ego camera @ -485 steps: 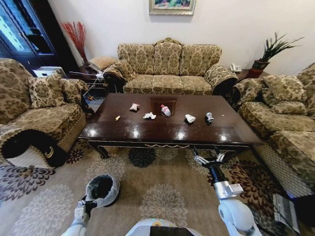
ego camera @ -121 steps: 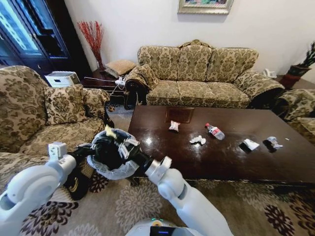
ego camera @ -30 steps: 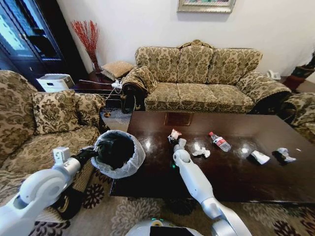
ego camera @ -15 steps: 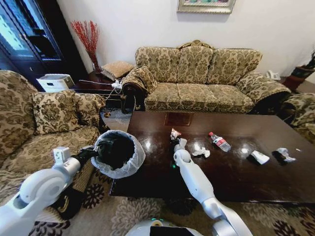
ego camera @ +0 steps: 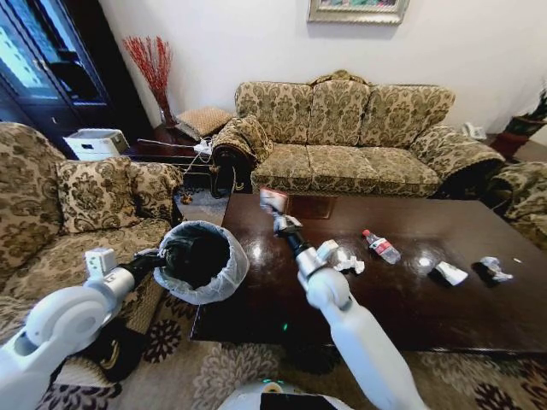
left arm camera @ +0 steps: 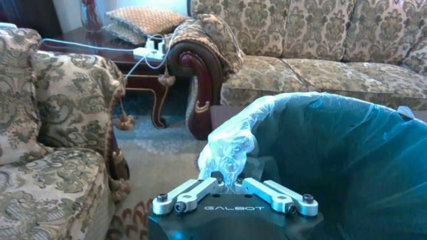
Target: Move to the front of the table and place the trash on the table into the trash bin.
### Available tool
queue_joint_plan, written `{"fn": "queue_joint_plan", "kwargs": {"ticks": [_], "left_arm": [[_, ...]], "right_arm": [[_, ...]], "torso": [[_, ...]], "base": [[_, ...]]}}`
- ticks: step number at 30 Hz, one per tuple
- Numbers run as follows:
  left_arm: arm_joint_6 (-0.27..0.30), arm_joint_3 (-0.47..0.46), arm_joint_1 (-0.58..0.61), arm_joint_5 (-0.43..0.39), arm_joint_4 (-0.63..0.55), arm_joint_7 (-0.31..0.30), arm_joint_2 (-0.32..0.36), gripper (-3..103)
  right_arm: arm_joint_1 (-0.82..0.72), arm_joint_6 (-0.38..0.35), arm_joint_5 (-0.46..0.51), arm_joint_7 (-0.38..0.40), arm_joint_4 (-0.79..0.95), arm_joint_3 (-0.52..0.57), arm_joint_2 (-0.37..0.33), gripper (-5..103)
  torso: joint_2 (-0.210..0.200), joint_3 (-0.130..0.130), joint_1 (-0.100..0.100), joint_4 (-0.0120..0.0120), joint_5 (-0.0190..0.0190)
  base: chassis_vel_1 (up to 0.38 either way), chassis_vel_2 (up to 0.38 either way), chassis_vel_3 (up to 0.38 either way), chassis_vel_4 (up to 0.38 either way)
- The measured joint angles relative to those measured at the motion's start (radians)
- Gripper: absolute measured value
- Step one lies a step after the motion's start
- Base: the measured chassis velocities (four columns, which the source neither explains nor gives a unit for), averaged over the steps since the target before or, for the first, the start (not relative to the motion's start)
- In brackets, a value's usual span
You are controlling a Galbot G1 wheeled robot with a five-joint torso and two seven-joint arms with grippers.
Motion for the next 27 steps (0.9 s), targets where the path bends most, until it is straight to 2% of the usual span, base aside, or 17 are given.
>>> {"fn": "queue_joint_plan", "kwargs": {"ticks": [2, 3, 5, 6, 7, 8, 10, 13, 14, 17, 19, 22, 23, 25, 26, 27], "left_arm": [[0.004, 0.004, 0.003, 0.002, -0.014, -0.001, -0.004, 1], [0.004, 0.004, 0.003, 0.002, -0.014, -0.001, -0.004, 1], [0.008, 0.004, 0.007, 0.004, -0.032, -0.001, -0.008, 1], [0.008, 0.004, 0.007, 0.004, -0.032, -0.001, -0.008, 1], [0.008, 0.004, 0.008, 0.004, -0.036, -0.001, -0.01, 1], [0.009, 0.004, 0.01, 0.005, -0.044, -0.001, -0.015, 1], [0.01, 0.003, 0.013, 0.005, -0.05, -0.001, -0.018, 1], [0.013, 0.002, 0.018, 0.007, -0.061, -0.001, -0.027, 1], [0.013, 0.002, 0.018, 0.007, -0.061, -0.001, -0.027, 1], [0.013, 0.009, 0.016, 0.009, -0.062, 0.0, -0.029, 1], [0.013, 0.01, 0.015, 0.009, -0.061, 0.0, -0.029, 1], [0.013, 0.013, 0.015, 0.011, -0.063, 0.001, -0.033, 1], [0.013, 0.013, 0.015, 0.011, -0.063, 0.001, -0.033, 1], [0.014, 0.013, 0.016, 0.012, -0.065, 0.002, -0.035, 1], [0.014, 0.013, 0.016, 0.012, -0.065, 0.002, -0.035, 1], [0.015, 0.011, 0.017, 0.012, -0.065, 0.002, -0.036, 1]], "right_arm": [[0.006, -0.011, -0.066, -0.018, 0.031, -0.062, -0.01, 1], [0.006, -0.011, -0.066, -0.018, 0.031, -0.062, -0.01, 1], [0.014, -0.003, -0.164, -0.044, 0.029, -0.138, -0.016, 1], [0.014, -0.003, -0.164, -0.044, 0.029, -0.138, -0.016, 1], [0.016, 0.0, -0.192, -0.044, 0.022, -0.152, -0.016, 1], [0.015, 0.005, -0.26, -0.049, 0.004, -0.183, -0.013, 4], [0.01, 0.006, -0.286, -0.055, -0.002, -0.195, -0.012, 4], [-0.007, 0.004, -0.317, -0.059, -0.008, -0.213, -0.011, 20], [-0.007, 0.004, -0.317, -0.059, -0.008, -0.213, -0.011, 20], [-0.012, 0.004, -0.318, -0.059, -0.004, -0.211, -0.017, 36], [-0.012, 0.004, -0.318, -0.059, -0.003, -0.209, -0.019, 36], [-0.015, 0.007, -0.315, -0.059, 0.003, -0.204, -0.031, 52], [-0.015, 0.007, -0.315, -0.059, 0.003, -0.204, -0.031, 52], [-0.019, 0.018, -0.313, -0.059, 0.004, -0.2, -0.03, 63], [-0.019, 0.018, -0.313, -0.059, 0.004, -0.2, -0.03, 63], [-0.03, 0.032, -0.312, -0.056, 0.007, -0.19, -0.029, 69]], "torso": [[0.0, 0.0, 0.0, 0.0, 0.0], [0.0, 0.0, 0.0, 0.0, 0.0], [0.0, 0.0, 0.0, 0.0, 0.0], [0.0, 0.0, 0.0, 0.0, 0.0], [0.0, 0.0, 0.0, 0.0, 0.0001], [0.0, 0.0, 0.0, 0.0001, 0.0001], [0.0, 0.0, 0.0, 0.0001, -0.0001], [0.0, 0.0, 0.0, 0.0, 0.0], [0.0, 0.0, 0.0, 0.0, 0.0], [0.0, 0.0, 0.0, 0.0, 0.0], [0.0, 0.0, 0.0, 0.0, 0.0], [0.0, 0.0, 0.0, 0.0, 0.0], [0.0, 0.0, 0.0, 0.0, 0.0], [0.0, 0.0, 0.0, 0.0, 0.0], [0.0, 0.0, 0.0, 0.0, 0.0], [0.0, 0.0, 0.0, 0.0001, 0.0]], "base": [[0.0, 0.0, 0.0, 0.0], [0.0, 0.0, 0.0, 0.0], [0.0, 0.0, 0.0, 0.0], [0.0, 0.0, 0.0, 0.0], [0.0, 0.0, 0.0, 0.0], [0.0, 0.0, 0.0, 0.0], [0.0, 0.0, 0.0, 0.0], [0.0, 0.0, 0.0, 0.0], [0.0, 0.0, 0.0, 0.0], [0.0, 0.0, 0.0, 0.0], [0.0, 0.0, 0.0, 0.0], [0.0, 0.0, 0.0, 0.0], [0.0, 0.0, 0.0, 0.0], [0.0, 0.0, 0.0, 0.0], [0.0, 0.0, 0.0, 0.0], [0.0, 0.0, 0.0, 0.0]]}}
